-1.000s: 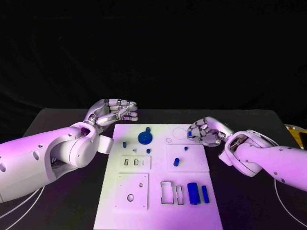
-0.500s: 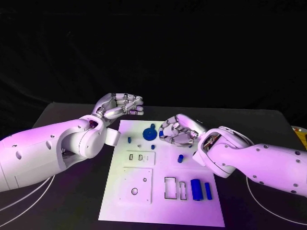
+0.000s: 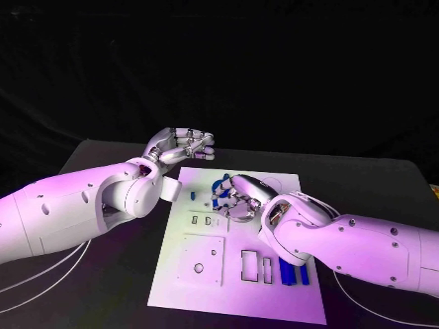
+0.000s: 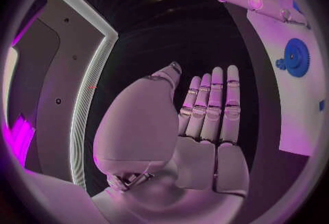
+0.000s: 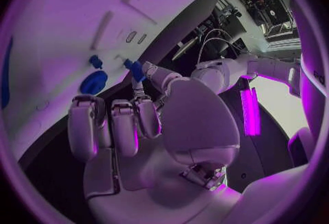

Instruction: Assemble the parts on the task board

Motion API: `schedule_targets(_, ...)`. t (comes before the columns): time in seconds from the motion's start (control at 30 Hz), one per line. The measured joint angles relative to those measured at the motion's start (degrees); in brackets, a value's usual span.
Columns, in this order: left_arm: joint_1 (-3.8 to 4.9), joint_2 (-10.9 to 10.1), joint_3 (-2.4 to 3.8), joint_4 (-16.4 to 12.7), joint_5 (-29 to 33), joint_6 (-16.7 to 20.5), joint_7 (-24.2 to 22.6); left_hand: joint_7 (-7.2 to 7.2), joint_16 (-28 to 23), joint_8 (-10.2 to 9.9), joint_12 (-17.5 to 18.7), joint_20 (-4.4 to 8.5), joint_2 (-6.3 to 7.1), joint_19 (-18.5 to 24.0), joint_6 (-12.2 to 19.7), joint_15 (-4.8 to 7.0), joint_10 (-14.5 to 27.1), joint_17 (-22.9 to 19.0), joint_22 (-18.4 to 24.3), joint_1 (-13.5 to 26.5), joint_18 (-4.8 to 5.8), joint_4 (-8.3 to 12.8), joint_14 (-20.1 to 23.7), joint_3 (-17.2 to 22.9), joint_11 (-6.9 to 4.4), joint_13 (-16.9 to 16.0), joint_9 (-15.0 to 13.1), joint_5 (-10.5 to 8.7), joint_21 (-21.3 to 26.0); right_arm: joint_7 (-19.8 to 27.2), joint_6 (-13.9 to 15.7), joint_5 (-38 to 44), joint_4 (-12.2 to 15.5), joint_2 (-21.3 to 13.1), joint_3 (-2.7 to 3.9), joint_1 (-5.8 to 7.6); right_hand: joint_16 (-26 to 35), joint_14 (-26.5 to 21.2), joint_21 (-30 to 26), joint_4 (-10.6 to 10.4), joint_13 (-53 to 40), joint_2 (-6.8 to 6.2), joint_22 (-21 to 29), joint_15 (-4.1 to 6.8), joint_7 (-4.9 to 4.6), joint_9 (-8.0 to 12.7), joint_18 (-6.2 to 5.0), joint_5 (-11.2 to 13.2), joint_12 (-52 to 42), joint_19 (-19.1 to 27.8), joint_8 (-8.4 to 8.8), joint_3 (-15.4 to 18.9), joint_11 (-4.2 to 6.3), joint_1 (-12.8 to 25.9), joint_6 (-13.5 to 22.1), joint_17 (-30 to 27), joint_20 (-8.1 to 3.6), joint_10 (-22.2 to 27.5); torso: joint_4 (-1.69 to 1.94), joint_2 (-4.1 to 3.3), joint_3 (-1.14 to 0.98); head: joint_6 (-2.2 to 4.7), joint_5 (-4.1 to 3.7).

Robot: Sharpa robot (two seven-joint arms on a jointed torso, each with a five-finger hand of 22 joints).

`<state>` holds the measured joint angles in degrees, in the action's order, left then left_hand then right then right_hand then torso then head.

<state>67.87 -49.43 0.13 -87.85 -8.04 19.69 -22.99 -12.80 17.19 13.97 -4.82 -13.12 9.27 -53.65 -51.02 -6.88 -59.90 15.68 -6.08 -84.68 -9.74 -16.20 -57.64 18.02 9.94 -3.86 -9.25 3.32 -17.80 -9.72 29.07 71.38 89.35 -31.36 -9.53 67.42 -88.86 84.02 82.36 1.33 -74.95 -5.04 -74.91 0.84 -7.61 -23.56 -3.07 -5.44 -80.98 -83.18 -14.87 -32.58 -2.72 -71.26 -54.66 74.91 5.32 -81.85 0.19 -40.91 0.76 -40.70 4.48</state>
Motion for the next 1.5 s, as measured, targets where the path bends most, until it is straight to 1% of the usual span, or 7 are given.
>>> schedule_targets(0.23, 0.01, 0.08, 0.0, 0.02, 0.05, -0.02, 0.05, 0.0, 0.0, 0.0, 0.0, 0.0, 0.0, 0.0, 0.0, 0.0, 0.0, 0.0, 0.0, 0.0, 0.0, 0.0, 0.0, 0.0, 0.0, 0.0, 0.0, 0.0, 0.0, -2.0, -0.92, 2.64, -0.73, 1.37, -0.18, -1.15, 0.0, 0.0, 0.0, 0.0, 0.0, -0.01, 0.0, 0.0, -0.02, 0.0, 0.0, 0.0, 0.0, 0.0, 0.0, 0.01, 0.0, 0.0, -0.02, 0.0, 0.0, 0.0, 0.06, -0.01, -0.03, -0.15, 0.43)
schedule_targets(0.43, 0.01, 0.08, 0.0, 0.02, 0.07, -0.03, 0.1, 0.0, 0.0, 0.0, 0.0, 0.0, 0.0, 0.0, 0.0, 0.0, 0.0, -0.01, 0.0, 0.0, 0.0, 0.0, 0.0, 0.0, 0.0, 0.0, 0.0, 0.0, 0.0, -3.27, -1.98, 4.23, -1.09, 1.68, -0.26, -1.76, 0.0, 0.0, 0.0, 0.0, 0.01, -0.03, 0.01, 0.0, -0.02, 0.0, 0.0, 0.01, 0.0, 0.0, 0.0, 0.01, 0.0, 0.01, -0.02, 0.0, 0.0, 0.0, -0.02, -0.02, -0.07, -0.46, 0.81)
schedule_targets(0.93, 0.01, -0.07, 0.0, 0.02, 0.11, -0.09, 0.23, 0.0, 0.0, 0.0, 0.0, 0.0, 0.0, 0.0, 0.0, 0.0, 0.0, 0.06, -0.01, 0.0, 0.0, 0.0, 0.0, 0.0, 0.0, 0.0, 0.0, 0.0, 0.0, -4.71, -4.08, 6.98, -0.91, 1.65, -0.32, -2.31, 0.0, 0.0, 0.0, 0.23, 0.02, -1.25, -0.03, 0.0, 0.0, -0.03, 0.0, 0.02, 0.0, 0.0, -0.11, 0.43, 0.0, 1.21, -0.03, -0.01, 0.01, 0.0, -0.03, -0.03, -0.1, -1.01, 0.97)
schedule_targets(0.97, 0.01, -0.08, 0.0, 0.01, 0.11, -0.09, 0.24, 0.0, 0.0, 0.0, 0.0, 0.0, 0.0, 0.0, 0.0, 0.0, 0.0, 0.06, -0.01, 0.0, 0.0, 0.0, 0.0, 0.0, 0.0, 0.0, 0.0, 0.0, 0.0, -4.74, -4.15, 7.06, -0.91, 1.66, -0.33, -2.35, 0.0, 0.0, 0.0, 0.17, 0.02, -1.26, -0.03, 0.0, 0.01, -0.03, 0.0, 0.02, 0.0, 0.0, -0.66, 0.5, 0.0, 1.23, -0.03, -0.01, 0.01, 0.0, -0.03, -0.03, -0.1, -1.04, 0.98)
schedule_targets(1.23, 0.01, -0.13, 0.0, 0.0, 0.13, -0.12, 0.3, 0.0, 0.0, 0.0, 0.0, 0.0, 0.0, 0.0, 0.0, 0.0, 0.0, 0.06, -0.01, 0.0, 0.0, 0.0, 0.0, 0.0, 0.0, 0.0, 0.0, 0.0, 0.0, -4.8, -4.28, 7.72, -1.29, 1.83, -0.27, -2.47, 0.0, 0.0, 0.0, 0.18, 0.02, -1.4, -0.03, 0.0, 0.05, -0.07, 0.0, 0.28, 0.0, 0.0, -0.67, 0.51, 0.0, 1.37, -0.01, -0.01, 0.01, 0.0, 0.02, -0.04, -0.07, -1.13, 1.07)
schedule_targets(1.27, 0.01, -0.15, 0.0, 0.0, 0.13, -0.12, 0.31, 0.0, 0.0, 0.0, 0.0, 0.0, 0.0, 0.0, 0.0, 0.0, 0.0, 0.06, -0.01, 0.0, 0.0, 0.0, 0.0, 0.0, 0.0, 0.0, 0.0, 0.0, 0.0, -4.8, -4.28, 7.79, -1.34, 1.84, -0.27, -2.48, 0.0, 0.0, 0.0, 0.18, 0.02, -1.56, -0.03, 0.0, 0.05, -0.09, 0.0, 0.28, 0.0, 0.0, -1.11, 0.51, -0.01, 1.52, -0.01, -0.01, 0.01, 0.0, 0.03, -0.04, -0.06, -1.13, 1.08)
schedule_targets(1.5, 0.01, -0.27, -0.01, -0.01, 0.13, -0.16, 0.37, 0.0, 0.0, 0.0, 0.0, 0.0, 0.0, 0.0, 0.0, 0.0, 0.0, 0.05, -0.01, 0.0, 0.0, 0.0, 0.0, 0.0, 0.0, 0.0, 0.0, 0.0, 0.0, -4.8, -4.27, 8.38, -1.68, 1.94, -0.22, -2.5, 0.0, 0.0, 0.0, 0.23, 0.03, -1.65, -0.02, 0.0, 0.07, -0.11, 0.0, 0.5, 0.0, 0.0, -1.34, 0.57, -0.01, 1.61, -0.01, -0.01, 0.01, 0.0, 0.03, -0.04, -0.05, -1.25, 1.11)
